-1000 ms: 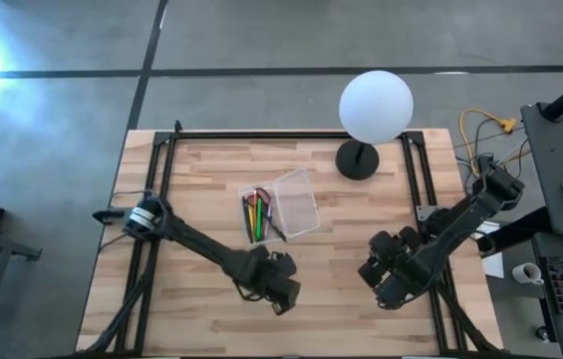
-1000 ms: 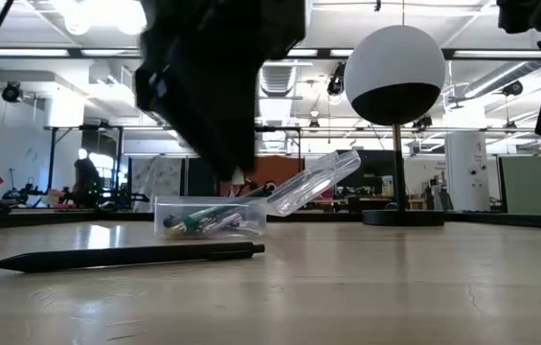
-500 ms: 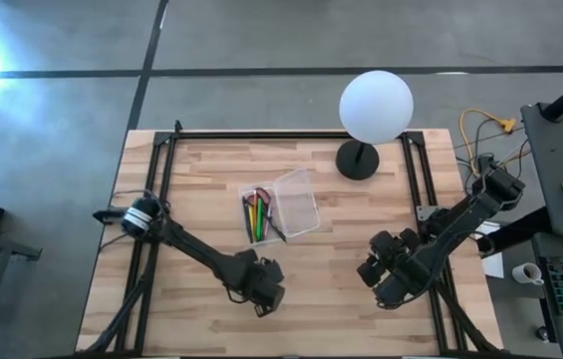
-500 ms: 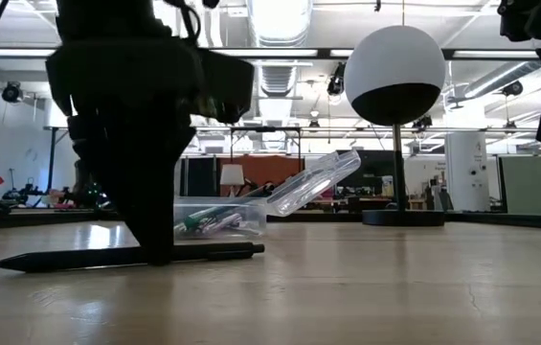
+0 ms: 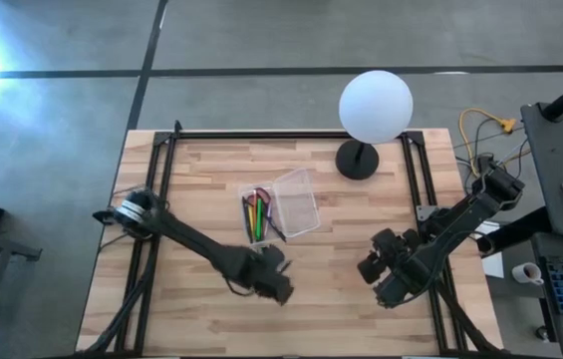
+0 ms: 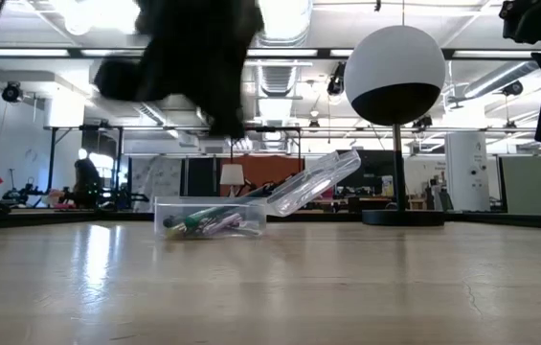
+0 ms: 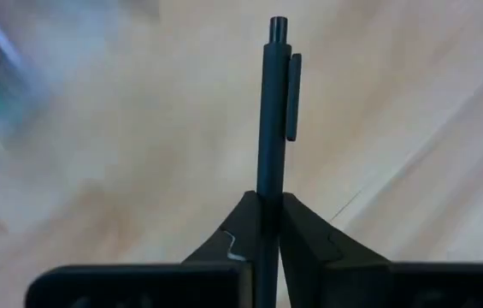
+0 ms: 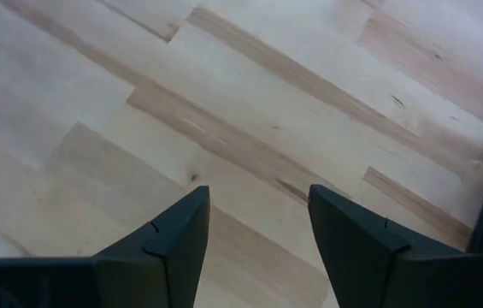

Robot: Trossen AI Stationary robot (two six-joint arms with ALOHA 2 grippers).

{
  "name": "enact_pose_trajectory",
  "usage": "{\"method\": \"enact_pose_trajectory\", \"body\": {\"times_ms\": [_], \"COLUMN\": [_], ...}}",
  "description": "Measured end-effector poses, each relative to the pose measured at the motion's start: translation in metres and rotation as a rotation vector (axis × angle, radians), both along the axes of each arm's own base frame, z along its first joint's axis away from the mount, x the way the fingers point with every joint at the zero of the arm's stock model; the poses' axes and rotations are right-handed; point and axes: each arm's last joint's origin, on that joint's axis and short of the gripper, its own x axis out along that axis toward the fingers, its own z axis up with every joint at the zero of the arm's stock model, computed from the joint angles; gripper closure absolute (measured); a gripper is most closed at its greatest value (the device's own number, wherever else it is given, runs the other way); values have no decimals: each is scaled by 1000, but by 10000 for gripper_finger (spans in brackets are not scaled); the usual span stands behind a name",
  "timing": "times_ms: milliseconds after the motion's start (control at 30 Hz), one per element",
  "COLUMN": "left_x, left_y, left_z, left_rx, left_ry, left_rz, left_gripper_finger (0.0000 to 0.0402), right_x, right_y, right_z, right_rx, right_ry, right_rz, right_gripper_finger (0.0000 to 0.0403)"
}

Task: Pick & place school supplies into a supply box
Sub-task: Put the black pen into the transparent supply box

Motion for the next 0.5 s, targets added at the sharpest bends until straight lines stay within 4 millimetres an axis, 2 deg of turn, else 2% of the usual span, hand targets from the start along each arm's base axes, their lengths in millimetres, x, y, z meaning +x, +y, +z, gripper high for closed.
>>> {"method": "enact_pose_trajectory", "body": {"times_ms": [100,200,267,367,500], "left_x": [-8,-22,-26,-27,-27], "left_y": [22,53,76,104,131], "left_z": [41,54,59,45,13], "left_rx": [79,179,163,145,38], "left_ry": [-178,-227,-263,-261,-220], "left_rz": [237,400,467,544,592], "left_gripper_finger": [393,393,393,381,320], "right_x": [-1,-1,-1,2,9], "right_y": [-1,-1,-1,1,7], "right_z": [0,0,1,2,7], "right_rx": [-5,2,8,20,62], "right_ry": [-6,-22,-31,-49,-78], "right_rz": [-40,-67,-74,-62,-1], "right_gripper_finger": [211,211,211,211,211]}}
